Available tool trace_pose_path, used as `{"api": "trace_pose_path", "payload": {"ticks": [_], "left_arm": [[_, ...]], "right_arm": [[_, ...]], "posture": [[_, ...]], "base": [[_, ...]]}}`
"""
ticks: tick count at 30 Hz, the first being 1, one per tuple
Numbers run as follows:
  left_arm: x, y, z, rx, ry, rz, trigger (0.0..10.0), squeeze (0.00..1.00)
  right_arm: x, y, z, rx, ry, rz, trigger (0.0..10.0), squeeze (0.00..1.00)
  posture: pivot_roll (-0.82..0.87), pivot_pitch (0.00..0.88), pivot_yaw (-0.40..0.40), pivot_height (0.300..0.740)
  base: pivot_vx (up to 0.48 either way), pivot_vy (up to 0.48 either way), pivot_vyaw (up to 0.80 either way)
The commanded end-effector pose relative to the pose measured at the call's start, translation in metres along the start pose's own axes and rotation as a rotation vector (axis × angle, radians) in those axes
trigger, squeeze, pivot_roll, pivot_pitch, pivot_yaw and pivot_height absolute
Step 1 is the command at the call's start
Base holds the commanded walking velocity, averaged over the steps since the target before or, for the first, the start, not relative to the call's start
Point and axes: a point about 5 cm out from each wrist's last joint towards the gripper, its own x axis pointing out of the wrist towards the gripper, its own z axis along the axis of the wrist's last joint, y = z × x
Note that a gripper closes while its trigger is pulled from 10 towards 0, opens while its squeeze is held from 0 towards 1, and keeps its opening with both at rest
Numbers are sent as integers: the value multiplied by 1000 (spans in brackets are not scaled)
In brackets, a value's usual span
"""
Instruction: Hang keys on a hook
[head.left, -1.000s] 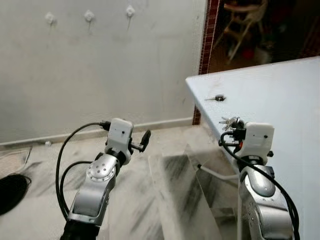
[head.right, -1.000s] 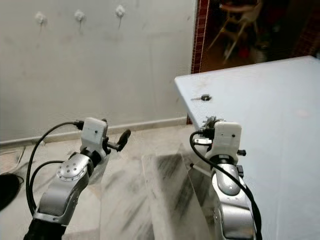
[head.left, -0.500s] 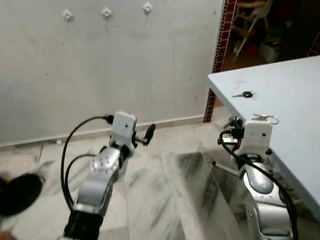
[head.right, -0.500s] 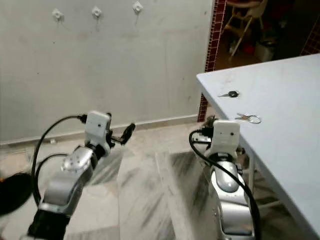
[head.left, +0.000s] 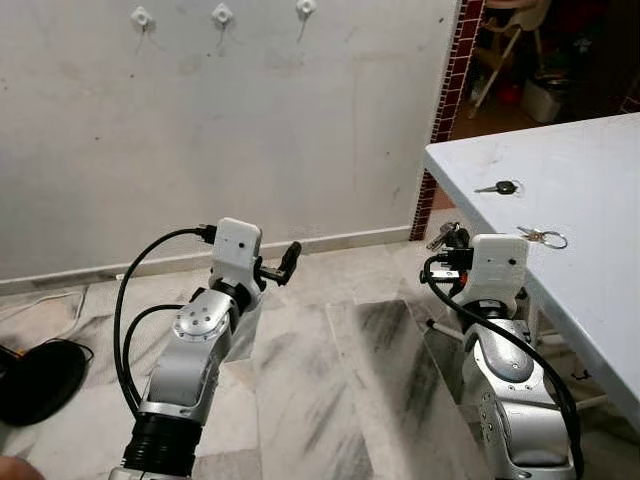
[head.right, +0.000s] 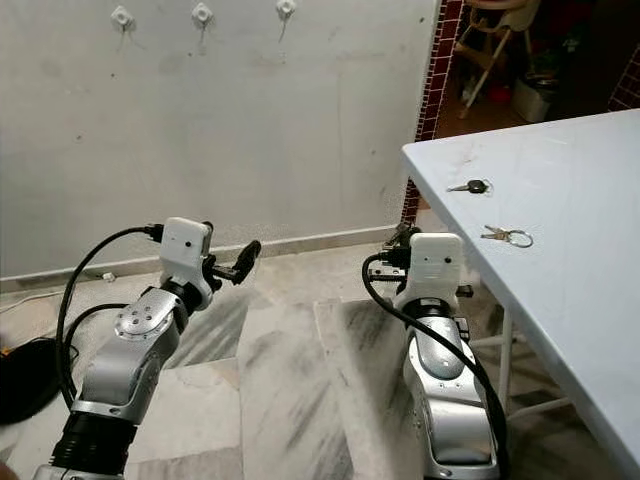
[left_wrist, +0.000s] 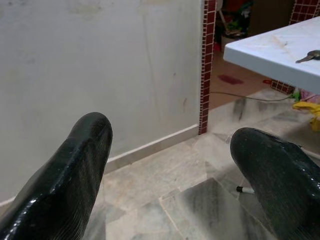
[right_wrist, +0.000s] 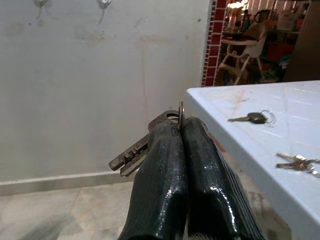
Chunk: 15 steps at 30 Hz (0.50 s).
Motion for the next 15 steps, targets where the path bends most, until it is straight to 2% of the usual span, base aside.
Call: {"api": "trace_pose_path", "payload": {"ticks": [1,4,15], "left_arm": [[1,3,2,4,-4,0,10000,0],[1,4,2,1,-4,-1,10000,0],[2,2,2,-11,-4,-10,10000,0]], "right_arm": [[2,-1,5,-2,-25,-3,10000,0],[1,-2,3,-3,-21,-3,10000,0],[1,0,2,-9,-17,10,10000,0]], "posture": [[43,0,49,740],[45,0,45,740],[43,0,44,740]], "base": [[0,0,0],[0,0,0],[252,0,0]]}}
